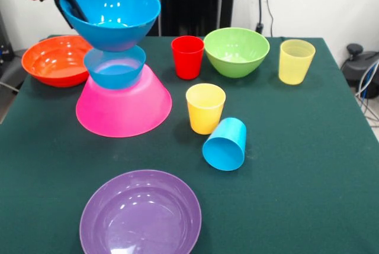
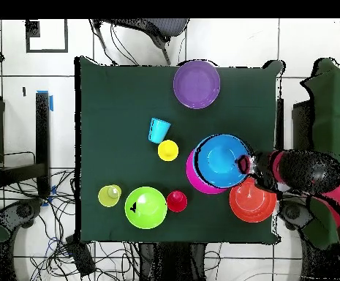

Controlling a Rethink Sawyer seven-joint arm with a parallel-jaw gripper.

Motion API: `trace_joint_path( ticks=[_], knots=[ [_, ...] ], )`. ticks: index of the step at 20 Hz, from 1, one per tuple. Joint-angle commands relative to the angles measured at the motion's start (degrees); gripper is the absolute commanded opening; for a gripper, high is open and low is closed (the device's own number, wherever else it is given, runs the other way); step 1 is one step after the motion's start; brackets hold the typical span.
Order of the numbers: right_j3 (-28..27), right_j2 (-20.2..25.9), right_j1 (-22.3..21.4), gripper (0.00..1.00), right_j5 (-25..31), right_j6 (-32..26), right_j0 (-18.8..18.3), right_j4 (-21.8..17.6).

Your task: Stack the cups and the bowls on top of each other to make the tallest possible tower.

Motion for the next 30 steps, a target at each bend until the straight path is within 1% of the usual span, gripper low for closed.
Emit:
trace_joint_path(
  ticks=[1,5,8,12,15,17,25,30],
  knots=[
    [4.1,7.6,4.6,0.0,-2.6,-19.3,-1.0,-7.5],
    [3.8,8.4,7.5,0.0,-6.5,-17.8,-2.0,-12.2],
    [3.6,9.7,8.7,0.0,-7.2,-16.3,-2.5,-13.7],
    [2.8,11.2,9.4,0.0,-5.9,-15.3,-3.4,-14.3],
    [2.6,13.3,9.7,0.0,-4.7,-15.2,-4.7,-13.6],
    [2.0,13.9,9.5,0.0,-3.3,-14.7,-4.7,-13.3],
    [1.4,15.1,9.3,0.0,-0.7,-13.5,-5.0,-13.7],
    [1.3,15.8,9.3,0.0,0.8,-13.8,-5.6,-13.5]
  ],
)
